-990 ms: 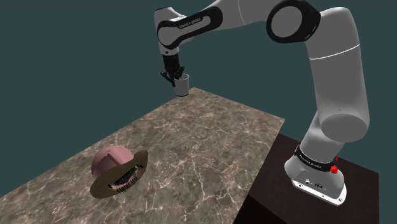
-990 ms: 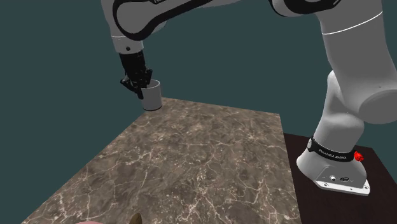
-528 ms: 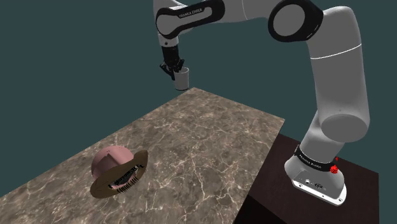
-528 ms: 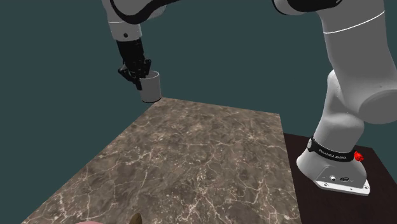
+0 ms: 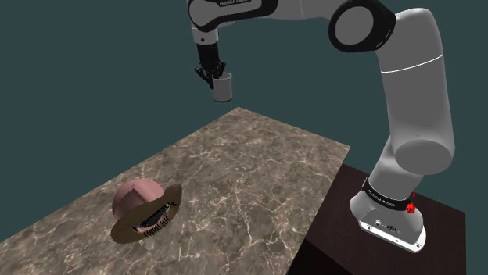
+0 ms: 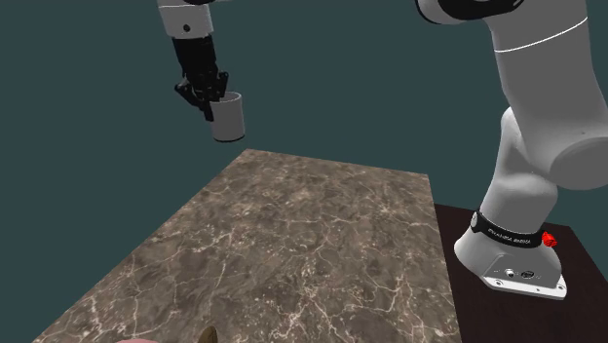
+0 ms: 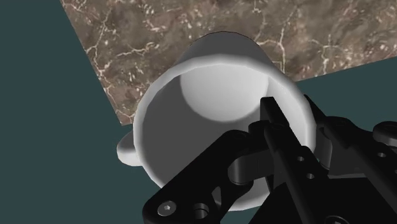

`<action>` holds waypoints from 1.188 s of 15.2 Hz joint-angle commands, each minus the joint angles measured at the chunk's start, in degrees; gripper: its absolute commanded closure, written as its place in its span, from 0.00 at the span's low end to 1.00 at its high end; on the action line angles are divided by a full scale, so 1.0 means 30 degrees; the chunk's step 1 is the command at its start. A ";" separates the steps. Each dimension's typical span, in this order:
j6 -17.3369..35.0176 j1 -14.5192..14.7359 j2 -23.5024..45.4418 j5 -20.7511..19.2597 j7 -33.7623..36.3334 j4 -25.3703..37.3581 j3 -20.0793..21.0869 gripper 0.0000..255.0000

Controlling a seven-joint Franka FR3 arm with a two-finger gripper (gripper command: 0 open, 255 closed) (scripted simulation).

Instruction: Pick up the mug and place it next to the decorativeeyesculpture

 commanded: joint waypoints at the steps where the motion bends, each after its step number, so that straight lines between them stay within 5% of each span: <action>1: -0.0499 0.0033 0.0021 0.0002 -0.0024 0.0517 0.0006 1.00; 13: -0.4225 0.0335 0.1256 -0.0100 -0.0283 0.5493 -0.0034 1.00; 18: -0.2516 0.1243 -0.1918 0.0076 0.1500 0.0486 0.0494 1.00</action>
